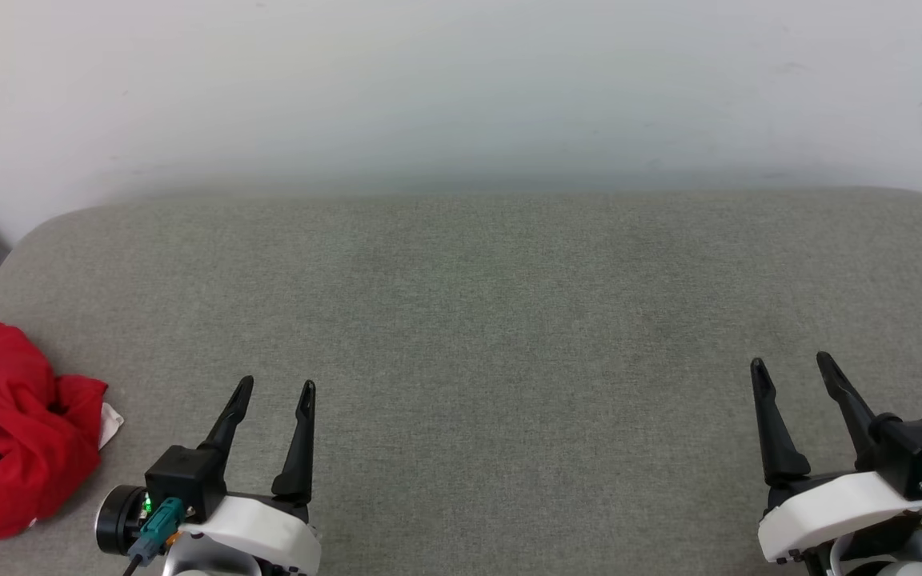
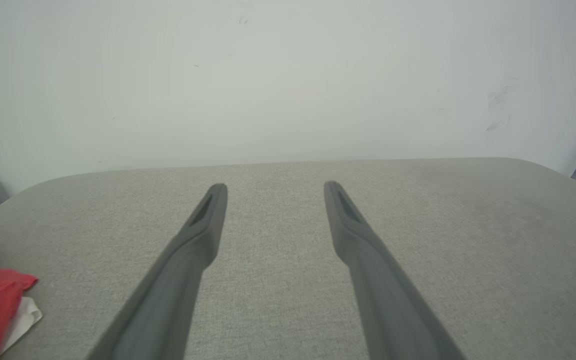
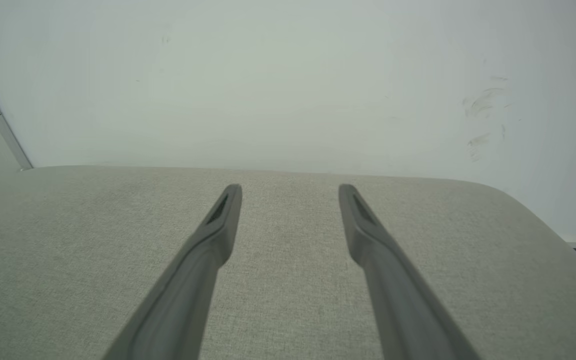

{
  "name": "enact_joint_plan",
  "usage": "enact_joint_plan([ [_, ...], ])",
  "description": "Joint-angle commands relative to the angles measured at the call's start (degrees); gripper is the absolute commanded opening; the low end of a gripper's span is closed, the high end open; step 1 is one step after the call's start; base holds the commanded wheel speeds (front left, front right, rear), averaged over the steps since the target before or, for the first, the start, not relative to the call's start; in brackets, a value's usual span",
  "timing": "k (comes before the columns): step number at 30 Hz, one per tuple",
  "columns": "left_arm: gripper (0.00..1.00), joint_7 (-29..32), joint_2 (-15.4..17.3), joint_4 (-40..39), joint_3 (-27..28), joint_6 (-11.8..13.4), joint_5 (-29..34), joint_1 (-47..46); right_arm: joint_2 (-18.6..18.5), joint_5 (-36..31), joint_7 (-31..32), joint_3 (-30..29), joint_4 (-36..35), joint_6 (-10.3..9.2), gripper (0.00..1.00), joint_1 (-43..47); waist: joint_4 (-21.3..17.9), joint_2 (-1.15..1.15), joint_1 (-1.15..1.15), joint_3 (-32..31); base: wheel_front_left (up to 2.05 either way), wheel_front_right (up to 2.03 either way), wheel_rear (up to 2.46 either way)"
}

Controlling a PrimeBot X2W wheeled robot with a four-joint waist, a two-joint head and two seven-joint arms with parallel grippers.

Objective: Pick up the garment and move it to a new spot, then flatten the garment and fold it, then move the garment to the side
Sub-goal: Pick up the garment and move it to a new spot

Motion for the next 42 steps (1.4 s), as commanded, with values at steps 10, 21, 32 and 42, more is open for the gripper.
enact_joint_plan([
  [10, 1.0, -0.23, -0.15, 0.31, 0.25, -0.14, -0.12, -1.56, 0.12, -0.86, -0.02, 0.63, -0.81, -0.01, 1.0, -0.02, 5.47, 0.0, 0.0, -0.19, 0.0, 0.0, 0.0],
  [21, 1.0, -0.23, -0.46, -0.46, 2.79, -0.05, 0.08, -1.47, 0.11, -0.43, 0.23, 2.68, -0.98, -0.02, 1.0, -0.63, 16.49, 0.0, 0.0, -0.48, 0.0, 0.0, 0.0],
  [32, 1.0, -0.23, -0.82, -1.19, 5.56, 0.06, 0.56, -0.11, 0.1, -0.19, 0.5, 5.27, -1.28, -0.02, 1.0, -1.18, 27.53, 0.0, 0.0, -1.08, 0.0, 0.0, 0.0],
  [42, 1.0, -0.23, -1.48, -4.53, 10.44, 0.38, -0.04, 2.62, 0.06, -0.93, 1.32, 10.1, 0.59, -0.02, 1.0, -5.75, 29.02, 0.0, 0.0, 1.24, 0.0, 0.0, 0.0],
])
